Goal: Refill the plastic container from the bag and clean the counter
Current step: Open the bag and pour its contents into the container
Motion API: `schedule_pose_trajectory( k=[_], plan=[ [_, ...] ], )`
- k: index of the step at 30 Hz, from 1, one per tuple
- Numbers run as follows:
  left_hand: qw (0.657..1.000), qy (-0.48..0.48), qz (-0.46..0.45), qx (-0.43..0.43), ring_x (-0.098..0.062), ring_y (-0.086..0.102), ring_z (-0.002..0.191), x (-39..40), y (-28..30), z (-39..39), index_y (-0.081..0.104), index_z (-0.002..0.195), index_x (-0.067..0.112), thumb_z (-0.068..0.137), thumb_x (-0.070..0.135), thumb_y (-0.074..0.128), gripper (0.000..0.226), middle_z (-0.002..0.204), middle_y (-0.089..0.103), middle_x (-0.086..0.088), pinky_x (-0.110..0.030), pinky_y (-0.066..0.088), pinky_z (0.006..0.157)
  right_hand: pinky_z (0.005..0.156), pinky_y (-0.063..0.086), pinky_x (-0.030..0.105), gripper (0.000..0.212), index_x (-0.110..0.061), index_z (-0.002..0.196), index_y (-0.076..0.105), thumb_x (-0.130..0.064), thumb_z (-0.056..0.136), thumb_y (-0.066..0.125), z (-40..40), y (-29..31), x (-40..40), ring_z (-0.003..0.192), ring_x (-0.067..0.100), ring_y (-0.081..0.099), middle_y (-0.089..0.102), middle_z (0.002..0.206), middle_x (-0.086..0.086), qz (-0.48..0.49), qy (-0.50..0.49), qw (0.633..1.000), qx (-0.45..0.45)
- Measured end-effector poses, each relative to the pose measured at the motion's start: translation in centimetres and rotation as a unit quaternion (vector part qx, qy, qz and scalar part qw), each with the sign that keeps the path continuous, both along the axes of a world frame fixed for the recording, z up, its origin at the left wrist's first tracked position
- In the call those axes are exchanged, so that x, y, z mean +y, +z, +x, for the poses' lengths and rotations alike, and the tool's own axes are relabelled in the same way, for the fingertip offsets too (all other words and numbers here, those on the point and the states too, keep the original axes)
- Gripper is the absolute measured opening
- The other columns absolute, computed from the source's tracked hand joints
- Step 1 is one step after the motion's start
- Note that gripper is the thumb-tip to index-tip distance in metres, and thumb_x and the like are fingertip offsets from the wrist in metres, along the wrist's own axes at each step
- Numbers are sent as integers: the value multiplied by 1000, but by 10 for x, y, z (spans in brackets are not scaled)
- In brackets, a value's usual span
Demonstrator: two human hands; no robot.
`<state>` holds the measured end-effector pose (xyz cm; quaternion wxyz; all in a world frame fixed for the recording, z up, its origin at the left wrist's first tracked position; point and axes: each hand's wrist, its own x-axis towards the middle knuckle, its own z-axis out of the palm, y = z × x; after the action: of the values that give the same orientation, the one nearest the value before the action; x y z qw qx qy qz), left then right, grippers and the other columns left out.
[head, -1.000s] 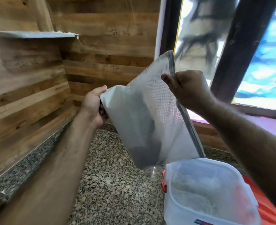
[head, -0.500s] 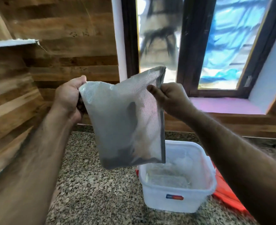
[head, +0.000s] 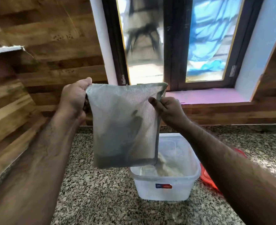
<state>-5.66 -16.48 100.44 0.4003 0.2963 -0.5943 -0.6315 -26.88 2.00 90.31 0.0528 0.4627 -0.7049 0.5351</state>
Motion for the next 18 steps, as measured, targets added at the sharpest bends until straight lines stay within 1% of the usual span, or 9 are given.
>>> schedule_pose_trajectory(
  k=[3,5,7,10,13,15,17,18],
  plan=[
    [1000,-4,-13,-18,-11,32,30,8,4,-7,47,50,18,103,33,66,59,39,38,6,-22,26,46,47,25,24,65,-25,52,33,-46,105,64,-4,-9,4,44,8,30,35,43,-12,-7,-20,1000,5],
    [999,-2,-30,-34,-10,35,30,14,8,-12,48,54,18,104,32,65,55,39,41,6,-20,29,43,47,24,25,65,-24,53,31,-46,105,63,-7,-12,7,46,9,30,32,45,-10,-7,-32,999,10],
    [998,-6,-46,-45,-9,37,29,18,12,-17,49,58,17,105,29,65,52,39,43,6,-17,28,41,48,24,26,64,-23,54,32,-49,104,62,-9,-17,10,47,10,30,30,47,-10,-6,-42,999,5],
    [997,-19,-57,-56,-8,38,29,21,14,-26,55,63,16,106,28,65,46,40,46,7,-16,27,40,49,26,25,63,-23,54,35,-52,103,62,-11,-27,14,47,8,33,34,47,-12,-14,-51,998,-16],
    [994,-37,-71,-70,-10,39,34,20,15,-33,60,65,17,105,28,66,42,46,49,4,-20,28,42,51,32,28,61,-18,57,43,-52,105,61,-12,-35,18,48,6,37,42,50,-12,-10,-58,998,-38],
    [990,-55,-93,-86,-12,39,39,20,16,-37,63,67,16,104,27,65,39,52,49,2,-27,28,46,53,35,31,61,-11,61,48,-51,105,60,-13,-38,21,51,8,41,46,55,-10,-2,-62,997,-52],
    [986,-62,-116,-103,-12,39,42,22,17,-43,67,72,13,104,25,65,35,56,50,1,-31,28,47,53,36,32,60,-14,59,46,-50,106,60,-12,-40,25,50,8,41,46,53,-11,0,-77,995,-65],
    [984,-58,-127,-112,-11,41,45,25,18,-47,71,79,9,105,26,65,32,59,53,1,-30,30,47,51,37,34,60,-16,58,46,-50,105,60,-13,-43,26,48,9,44,48,52,-11,0,-80,994,-75]
  ],
)
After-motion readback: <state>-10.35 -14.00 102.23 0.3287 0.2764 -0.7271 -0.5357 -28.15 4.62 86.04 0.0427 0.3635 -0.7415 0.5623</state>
